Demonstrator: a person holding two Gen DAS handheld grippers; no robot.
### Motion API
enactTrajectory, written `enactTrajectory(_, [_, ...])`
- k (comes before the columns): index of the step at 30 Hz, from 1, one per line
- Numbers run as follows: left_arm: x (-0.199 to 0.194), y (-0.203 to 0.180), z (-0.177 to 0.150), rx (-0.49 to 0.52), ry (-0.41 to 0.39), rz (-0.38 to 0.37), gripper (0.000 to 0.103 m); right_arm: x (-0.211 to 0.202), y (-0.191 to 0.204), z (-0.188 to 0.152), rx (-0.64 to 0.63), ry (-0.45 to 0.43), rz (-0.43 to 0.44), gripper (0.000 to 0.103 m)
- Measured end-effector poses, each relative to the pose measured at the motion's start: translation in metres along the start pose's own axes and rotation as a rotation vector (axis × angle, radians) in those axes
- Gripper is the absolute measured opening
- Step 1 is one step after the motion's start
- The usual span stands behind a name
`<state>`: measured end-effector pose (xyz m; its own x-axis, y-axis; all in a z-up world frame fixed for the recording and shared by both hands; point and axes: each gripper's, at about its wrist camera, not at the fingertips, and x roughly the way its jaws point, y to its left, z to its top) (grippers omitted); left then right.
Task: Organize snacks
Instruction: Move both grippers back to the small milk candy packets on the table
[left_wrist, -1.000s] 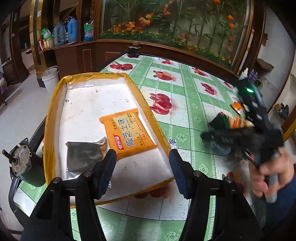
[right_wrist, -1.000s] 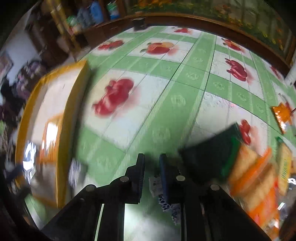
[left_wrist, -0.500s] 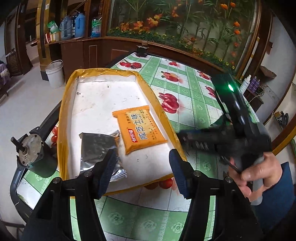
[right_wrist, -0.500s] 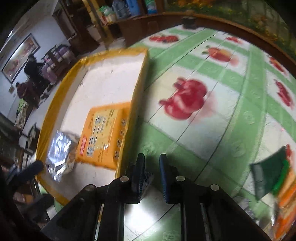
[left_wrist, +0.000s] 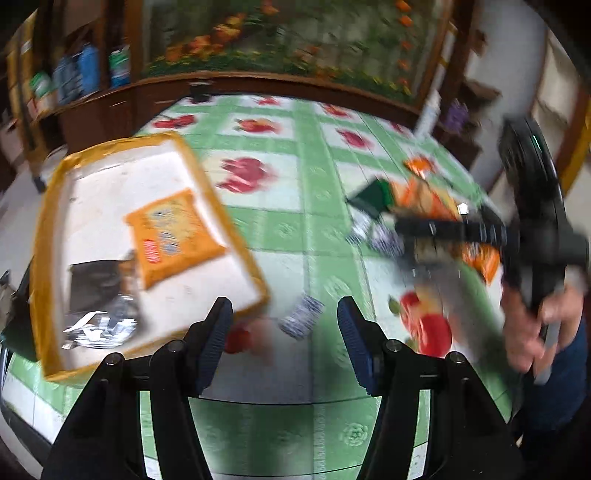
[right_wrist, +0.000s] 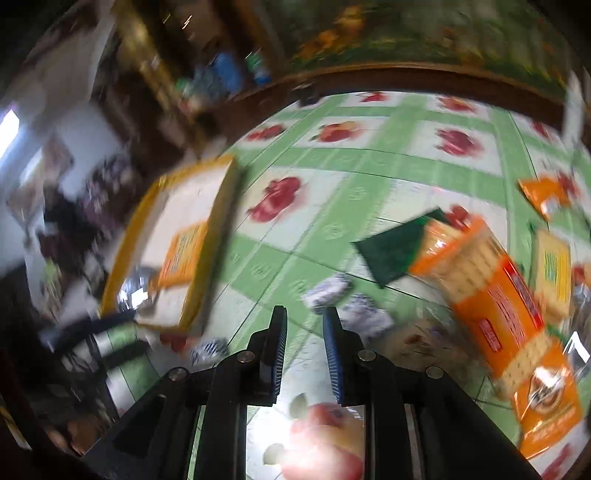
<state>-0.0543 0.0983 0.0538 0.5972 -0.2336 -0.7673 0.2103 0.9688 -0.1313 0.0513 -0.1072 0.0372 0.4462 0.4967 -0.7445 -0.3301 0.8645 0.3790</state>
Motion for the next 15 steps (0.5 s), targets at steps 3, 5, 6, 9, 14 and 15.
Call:
enactTrajectory(3, [0.008,-0.017,-0.003,0.074,0.008,0.013,0.058,0.000,-0.017,0.004,0.067,0.005,0.039,0.022])
enactTrajectory(5, [0.014,-0.023,-0.002,0.100,0.014,0.030,0.058,-0.005,-0.017,0.005,0.072,-0.001,0.056,0.022])
enactTrajectory(6, [0.018,-0.026,-0.001,0.111,0.020,0.033,0.058,-0.006,-0.017,0.006,0.081,-0.003,0.062,0.022])
enactTrajectory(9, [0.031,-0.036,-0.002,0.176,0.039,0.064,0.058,-0.010,-0.024,0.006,0.106,-0.007,0.079,0.023])
enactTrajectory(14, [0.046,-0.040,-0.009,0.201,0.059,0.090,0.058,-0.003,-0.034,0.007,0.147,-0.002,0.062,0.023])
enactTrajectory(15, [0.044,-0.038,-0.010,0.185,0.064,0.066,0.052,-0.001,-0.034,0.007,0.146,0.001,0.056,0.023])
